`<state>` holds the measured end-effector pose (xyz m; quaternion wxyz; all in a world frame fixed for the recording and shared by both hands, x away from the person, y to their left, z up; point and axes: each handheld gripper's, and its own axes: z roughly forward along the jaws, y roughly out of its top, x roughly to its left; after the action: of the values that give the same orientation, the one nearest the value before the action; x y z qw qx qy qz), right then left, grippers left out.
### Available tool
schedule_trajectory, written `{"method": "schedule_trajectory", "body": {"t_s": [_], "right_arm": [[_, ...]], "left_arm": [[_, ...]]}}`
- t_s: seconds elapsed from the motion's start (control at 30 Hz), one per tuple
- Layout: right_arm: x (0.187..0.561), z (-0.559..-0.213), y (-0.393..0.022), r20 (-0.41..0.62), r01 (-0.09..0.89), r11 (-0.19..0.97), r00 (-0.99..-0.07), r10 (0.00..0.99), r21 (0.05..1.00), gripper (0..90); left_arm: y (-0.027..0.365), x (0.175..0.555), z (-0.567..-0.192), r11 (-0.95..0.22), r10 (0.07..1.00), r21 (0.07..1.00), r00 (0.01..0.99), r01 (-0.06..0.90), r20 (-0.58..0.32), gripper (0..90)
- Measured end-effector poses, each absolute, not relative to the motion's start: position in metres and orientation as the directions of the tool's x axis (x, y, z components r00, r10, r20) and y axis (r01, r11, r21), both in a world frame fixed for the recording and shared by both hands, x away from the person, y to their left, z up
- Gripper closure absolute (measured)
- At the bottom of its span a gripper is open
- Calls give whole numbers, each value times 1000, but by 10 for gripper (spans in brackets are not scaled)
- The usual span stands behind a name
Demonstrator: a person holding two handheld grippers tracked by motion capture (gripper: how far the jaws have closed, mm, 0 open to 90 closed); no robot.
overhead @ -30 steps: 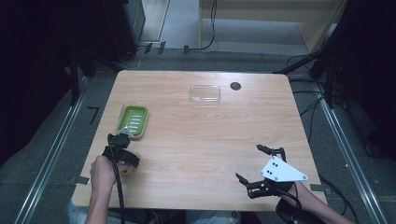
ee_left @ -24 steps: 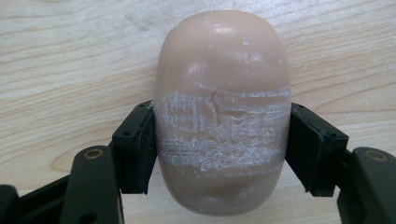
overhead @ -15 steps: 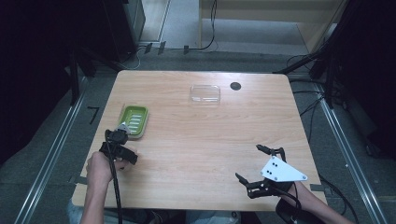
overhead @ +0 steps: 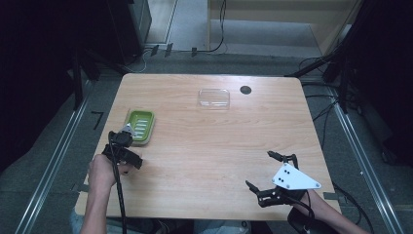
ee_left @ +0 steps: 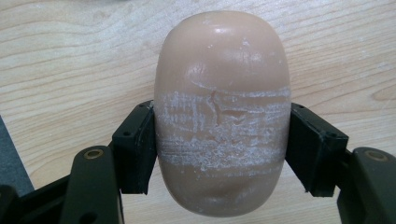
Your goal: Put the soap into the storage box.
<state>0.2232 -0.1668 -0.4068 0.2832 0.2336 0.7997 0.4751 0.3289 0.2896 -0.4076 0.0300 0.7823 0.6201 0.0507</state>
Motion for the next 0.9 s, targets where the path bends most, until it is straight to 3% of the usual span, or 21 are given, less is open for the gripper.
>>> {"method": "schedule_trajectory", "body": {"t_s": [0.9], "right_arm": [[224,-407,-167,-230,103,436,-730,644,894,0]], "left_arm": [[283,357,-378,-267,964,93,263,959,47,333]]}}
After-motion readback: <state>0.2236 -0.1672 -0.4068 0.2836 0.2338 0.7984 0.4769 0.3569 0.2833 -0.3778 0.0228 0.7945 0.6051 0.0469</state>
